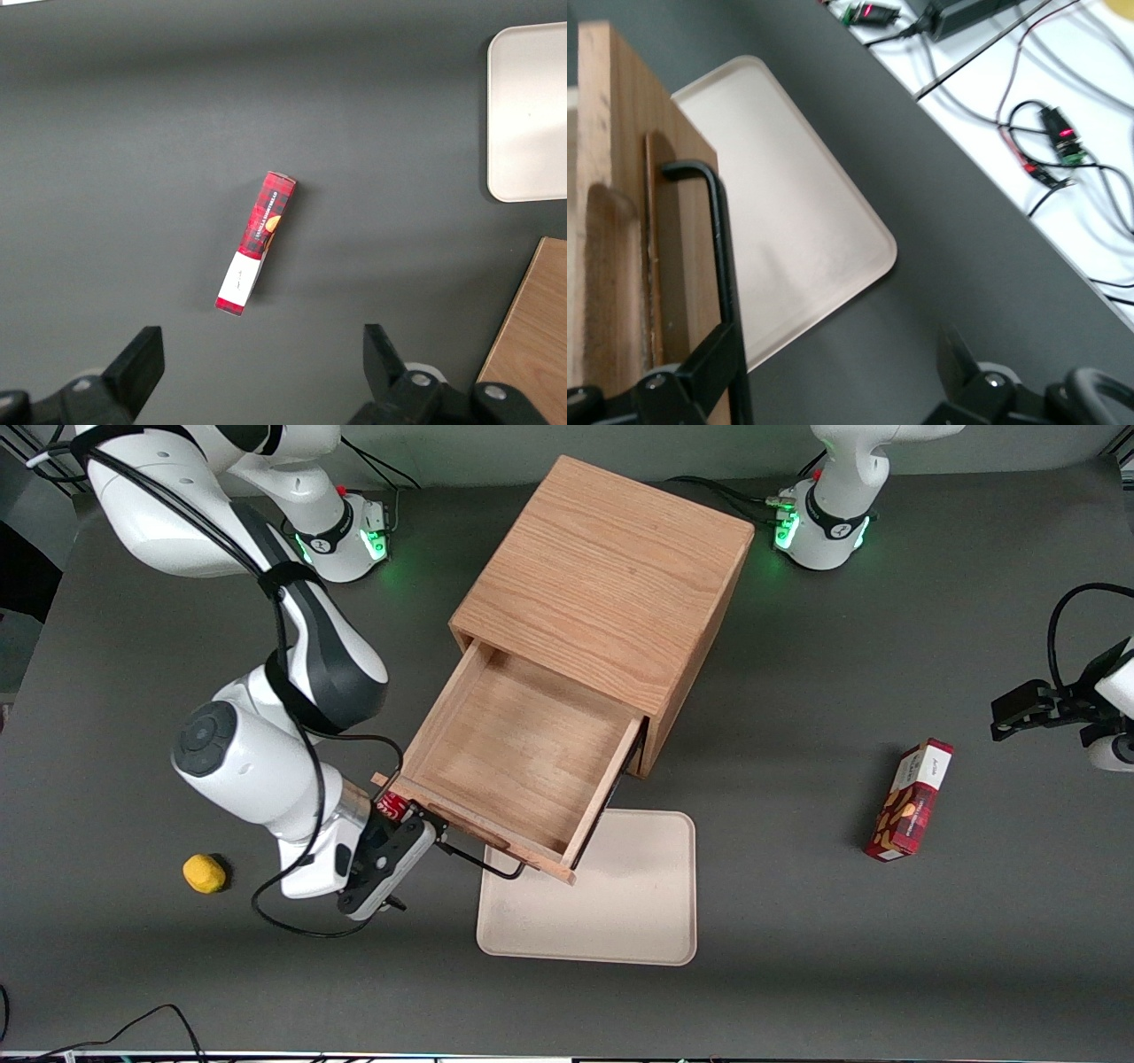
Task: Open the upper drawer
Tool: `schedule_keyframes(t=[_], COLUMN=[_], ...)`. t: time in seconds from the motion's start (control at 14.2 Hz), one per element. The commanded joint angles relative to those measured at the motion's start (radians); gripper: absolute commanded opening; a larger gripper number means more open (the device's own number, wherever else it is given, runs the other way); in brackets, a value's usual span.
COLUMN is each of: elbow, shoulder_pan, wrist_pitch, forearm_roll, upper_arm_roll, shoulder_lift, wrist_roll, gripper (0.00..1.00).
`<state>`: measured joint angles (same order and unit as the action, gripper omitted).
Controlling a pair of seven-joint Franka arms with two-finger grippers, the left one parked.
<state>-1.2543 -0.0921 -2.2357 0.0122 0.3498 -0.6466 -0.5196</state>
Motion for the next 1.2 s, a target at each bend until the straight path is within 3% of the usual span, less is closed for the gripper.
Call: schedule_keyframes(t=[0.0, 0.21, 0.35, 0.56, 0.92, 1.13], elbow=[-0.003, -0.118, -0.226, -0.39, -0.597, -0.606], shoulder_pan=[0.057, 0.132, 0.166, 0.141, 0.052, 0.063], wrist_pitch=[0.072, 0.145, 0.14, 0.105, 0.116, 0.259], forearm_roll=[-0.072, -0.083, -0.089, -0.089, -0.087, -0.084], upper_arm_roll=[0.011, -0.002, -0.012, -0.126, -0.388, -0.416], shoulder_lift=[0.094, 0.232, 0.327, 0.477, 0.677, 0.735], wrist_roll=[-0.007, 0.01, 0.134, 0.301, 0.375, 0.489], gripper=[1.0, 1.0, 1.0, 1.0, 1.0, 1.0])
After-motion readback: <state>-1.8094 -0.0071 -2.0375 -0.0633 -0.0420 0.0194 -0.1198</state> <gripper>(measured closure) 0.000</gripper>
